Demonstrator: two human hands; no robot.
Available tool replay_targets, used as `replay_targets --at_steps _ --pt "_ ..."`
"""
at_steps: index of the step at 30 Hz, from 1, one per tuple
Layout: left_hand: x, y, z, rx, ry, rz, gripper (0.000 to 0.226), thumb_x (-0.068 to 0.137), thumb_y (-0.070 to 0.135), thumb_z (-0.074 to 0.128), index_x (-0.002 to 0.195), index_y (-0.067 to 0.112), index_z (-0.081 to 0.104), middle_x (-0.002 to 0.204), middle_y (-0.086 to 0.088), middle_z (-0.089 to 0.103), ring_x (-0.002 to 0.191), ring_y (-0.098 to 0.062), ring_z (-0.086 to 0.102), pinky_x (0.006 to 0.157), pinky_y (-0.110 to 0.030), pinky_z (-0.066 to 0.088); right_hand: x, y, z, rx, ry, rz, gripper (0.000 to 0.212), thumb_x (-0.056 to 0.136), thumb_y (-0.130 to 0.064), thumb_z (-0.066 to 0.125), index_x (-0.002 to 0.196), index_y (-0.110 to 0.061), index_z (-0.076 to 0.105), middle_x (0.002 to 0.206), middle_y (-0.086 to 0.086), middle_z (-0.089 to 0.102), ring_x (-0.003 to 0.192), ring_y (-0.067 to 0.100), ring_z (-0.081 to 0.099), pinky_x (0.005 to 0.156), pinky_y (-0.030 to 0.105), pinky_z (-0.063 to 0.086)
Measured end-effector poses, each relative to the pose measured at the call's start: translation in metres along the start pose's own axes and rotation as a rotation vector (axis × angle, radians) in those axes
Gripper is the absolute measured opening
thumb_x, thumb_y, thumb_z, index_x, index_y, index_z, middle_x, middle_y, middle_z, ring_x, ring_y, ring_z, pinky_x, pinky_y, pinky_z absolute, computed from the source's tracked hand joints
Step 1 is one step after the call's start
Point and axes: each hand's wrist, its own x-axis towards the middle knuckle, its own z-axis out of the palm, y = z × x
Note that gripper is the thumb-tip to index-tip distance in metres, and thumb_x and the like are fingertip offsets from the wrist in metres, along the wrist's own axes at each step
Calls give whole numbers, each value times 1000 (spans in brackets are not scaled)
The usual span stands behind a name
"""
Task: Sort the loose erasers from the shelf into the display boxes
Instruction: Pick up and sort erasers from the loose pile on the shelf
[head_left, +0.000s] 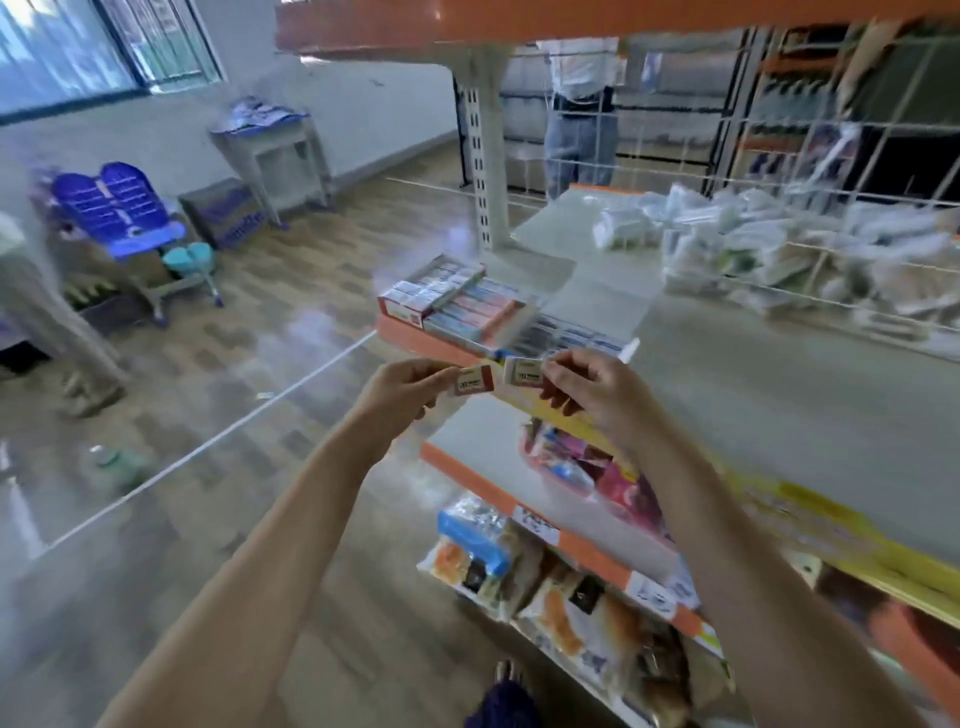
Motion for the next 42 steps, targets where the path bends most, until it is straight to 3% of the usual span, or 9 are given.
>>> replay_targets --at_steps 5,11,16,21,25,28,33,38,42 --pt "78 -6 -55 5 23 -16 13 90 17 60 86 26 70 61 9 56 53 -4 42 49 -15 31 94 -6 19 -114 74 -16 8 92 -24 57 85 -24 61 73 -5 67 57 3 59 61 25 49" --pt "170 -4 -93 40 3 31 16 88 15 62 81 28 69 51 15 58 49 0 43 46 -12 32 191 -15 36 -285 27 12 7 92 -26 54 95 -22 58 92 2 70 81 15 65 76 32 50" --pt "233 -19 -115 108 -92 66 15 89 18 60 84 30 69 53 18 60 51 1 46 51 -18 34 254 -8 66 -475 -51 98 22 90 -26 56 109 -16 57 107 7 66 96 21 62 83 37 50" --pt "302 -28 -139 136 -174 134 13 90 16 59 90 25 68 51 15 58 47 4 45 48 -12 34 296 -6 93 -552 -2 151 15 92 -27 54 107 -26 54 109 -1 64 91 12 60 76 28 48" --pt "351 -42 -153 156 -268 165 13 89 18 60 91 25 71 55 13 59 50 1 44 48 -12 34 316 -9 112 -574 2 257 18 92 -30 55 107 -22 57 106 -2 64 90 11 61 78 29 52" --pt "376 -54 -154 167 -393 202 13 90 16 59 94 21 70 51 15 58 48 2 44 46 -11 33 325 -8 123 -669 -15 313 22 90 -31 56 109 -19 59 106 -2 60 89 10 57 70 22 46" --pt "392 -64 -145 140 -518 222 15 90 17 59 89 30 67 56 21 62 49 5 46 48 -9 36 322 -7 131 -687 -53 398 19 90 -29 57 108 -22 60 103 -7 61 87 7 56 69 20 45" --pt "403 -68 -134 125 -630 248 14 88 22 60 90 33 68 68 15 67 54 4 48 52 -11 38 319 -12 139 -648 -20 442 17 91 -28 57 108 -26 60 96 -7 63 84 5 59 74 25 48" --pt "404 -66 -130 119 -692 295 11 89 21 60 94 28 67 76 9 67 54 7 50 52 -9 40 319 -11 141 -658 -26 462 16 90 -27 59 106 -26 62 96 -12 61 83 -2 56 65 16 41"
